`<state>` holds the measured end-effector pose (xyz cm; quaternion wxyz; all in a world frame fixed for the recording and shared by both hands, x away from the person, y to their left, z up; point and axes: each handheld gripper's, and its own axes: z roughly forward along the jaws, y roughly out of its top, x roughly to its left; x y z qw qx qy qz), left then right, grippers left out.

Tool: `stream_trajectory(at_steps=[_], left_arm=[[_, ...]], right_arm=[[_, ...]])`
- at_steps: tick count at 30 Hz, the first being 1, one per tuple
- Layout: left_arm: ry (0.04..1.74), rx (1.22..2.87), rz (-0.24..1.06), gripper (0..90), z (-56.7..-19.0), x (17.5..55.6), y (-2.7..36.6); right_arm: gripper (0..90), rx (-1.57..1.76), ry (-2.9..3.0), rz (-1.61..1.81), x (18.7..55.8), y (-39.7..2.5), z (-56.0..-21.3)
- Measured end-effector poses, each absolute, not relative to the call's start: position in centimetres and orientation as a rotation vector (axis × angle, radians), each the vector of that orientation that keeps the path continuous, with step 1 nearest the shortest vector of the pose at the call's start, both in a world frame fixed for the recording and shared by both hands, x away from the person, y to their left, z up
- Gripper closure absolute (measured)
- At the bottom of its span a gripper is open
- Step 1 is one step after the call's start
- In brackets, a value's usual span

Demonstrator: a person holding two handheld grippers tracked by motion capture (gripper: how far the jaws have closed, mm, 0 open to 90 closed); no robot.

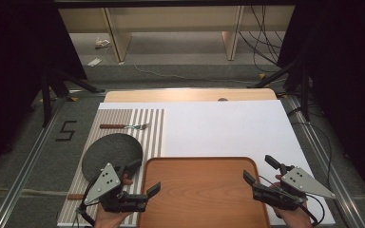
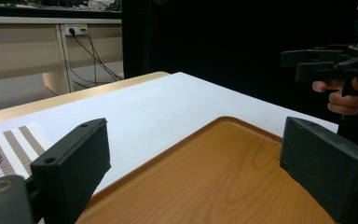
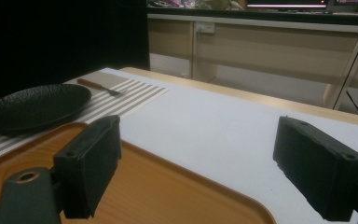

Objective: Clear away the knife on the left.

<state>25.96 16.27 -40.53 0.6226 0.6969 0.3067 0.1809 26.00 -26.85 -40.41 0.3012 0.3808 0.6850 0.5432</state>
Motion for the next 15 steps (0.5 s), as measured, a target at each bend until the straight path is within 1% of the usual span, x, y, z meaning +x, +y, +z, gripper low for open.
stream_trajectory(at_steps=[15], left_arm=[[0.704,1.628,0.377,7.5,-40.58,26.18,16.21]], right_arm=[[16.1,1.011,1.819,1.442,26.02,-26.86,-40.43]])
